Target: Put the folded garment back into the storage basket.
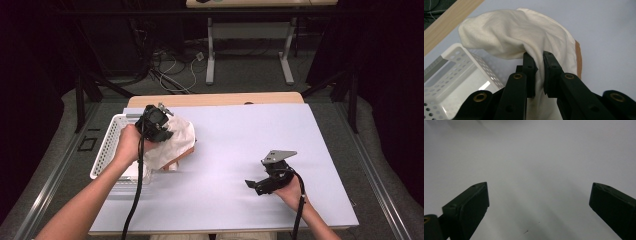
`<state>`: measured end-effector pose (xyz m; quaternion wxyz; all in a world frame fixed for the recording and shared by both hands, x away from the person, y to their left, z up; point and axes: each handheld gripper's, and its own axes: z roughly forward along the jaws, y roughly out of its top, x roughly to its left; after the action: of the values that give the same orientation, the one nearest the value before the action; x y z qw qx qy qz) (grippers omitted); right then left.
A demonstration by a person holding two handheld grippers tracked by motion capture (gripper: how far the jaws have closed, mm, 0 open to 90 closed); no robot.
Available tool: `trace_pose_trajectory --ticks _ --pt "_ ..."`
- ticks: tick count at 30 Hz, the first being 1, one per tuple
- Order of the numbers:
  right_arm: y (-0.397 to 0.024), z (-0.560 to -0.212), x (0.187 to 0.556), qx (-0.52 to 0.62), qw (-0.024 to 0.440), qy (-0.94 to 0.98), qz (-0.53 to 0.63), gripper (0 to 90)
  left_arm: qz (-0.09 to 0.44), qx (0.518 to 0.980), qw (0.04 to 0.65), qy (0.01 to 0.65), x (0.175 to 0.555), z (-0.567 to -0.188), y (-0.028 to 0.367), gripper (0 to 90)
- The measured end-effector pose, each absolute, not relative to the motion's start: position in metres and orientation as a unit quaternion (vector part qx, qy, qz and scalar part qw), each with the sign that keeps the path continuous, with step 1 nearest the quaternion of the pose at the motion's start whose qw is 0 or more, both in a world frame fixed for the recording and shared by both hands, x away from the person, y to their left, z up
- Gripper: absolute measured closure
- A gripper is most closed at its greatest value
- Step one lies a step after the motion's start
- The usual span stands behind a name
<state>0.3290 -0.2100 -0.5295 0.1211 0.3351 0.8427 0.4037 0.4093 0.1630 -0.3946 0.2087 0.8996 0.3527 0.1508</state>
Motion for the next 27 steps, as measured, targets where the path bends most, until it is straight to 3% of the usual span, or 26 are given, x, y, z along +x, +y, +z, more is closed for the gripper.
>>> trace_pose_trajectory --ticks 27 --pt "-0.210 -0.529 0.328 0.335 0.120 0.843 0.404 2.3 0.197 0.880 0.195 0.386 0.408 -0.362 0.219 82.1"
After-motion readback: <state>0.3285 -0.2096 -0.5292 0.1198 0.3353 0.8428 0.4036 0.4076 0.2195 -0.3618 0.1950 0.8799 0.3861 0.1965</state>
